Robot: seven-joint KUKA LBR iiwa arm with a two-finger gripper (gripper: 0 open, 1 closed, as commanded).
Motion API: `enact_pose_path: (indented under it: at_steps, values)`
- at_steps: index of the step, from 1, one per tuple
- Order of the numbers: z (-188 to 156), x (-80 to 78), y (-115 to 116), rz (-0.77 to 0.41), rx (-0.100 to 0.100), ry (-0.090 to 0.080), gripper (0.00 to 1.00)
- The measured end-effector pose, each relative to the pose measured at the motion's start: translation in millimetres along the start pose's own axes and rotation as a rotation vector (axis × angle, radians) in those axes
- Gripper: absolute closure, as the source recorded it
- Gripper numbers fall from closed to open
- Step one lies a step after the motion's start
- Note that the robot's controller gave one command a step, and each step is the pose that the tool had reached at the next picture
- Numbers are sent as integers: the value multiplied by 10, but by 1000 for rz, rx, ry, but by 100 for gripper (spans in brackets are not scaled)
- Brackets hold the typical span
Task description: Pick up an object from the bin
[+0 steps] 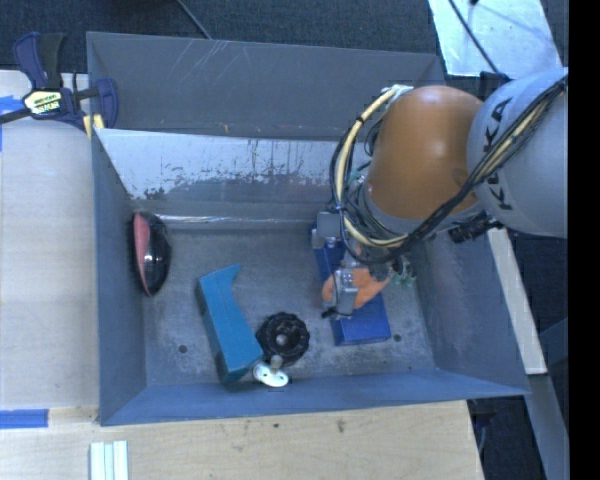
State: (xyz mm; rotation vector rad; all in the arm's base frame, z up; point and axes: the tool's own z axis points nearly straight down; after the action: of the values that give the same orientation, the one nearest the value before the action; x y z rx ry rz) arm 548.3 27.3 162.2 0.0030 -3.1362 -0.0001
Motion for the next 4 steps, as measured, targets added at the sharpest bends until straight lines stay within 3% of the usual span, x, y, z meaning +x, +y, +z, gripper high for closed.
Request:
enact_pose_path:
  at_steps: [1, 2, 3, 4]
  values:
    - [-47, -19, 0, 1, 0, -9, 0]
    - [505, 245, 184, -103, 1, -11, 0]
    - [420, 394, 302, -126, 0, -6, 0]
    - [465, 340, 365, -126, 0, -7, 0]
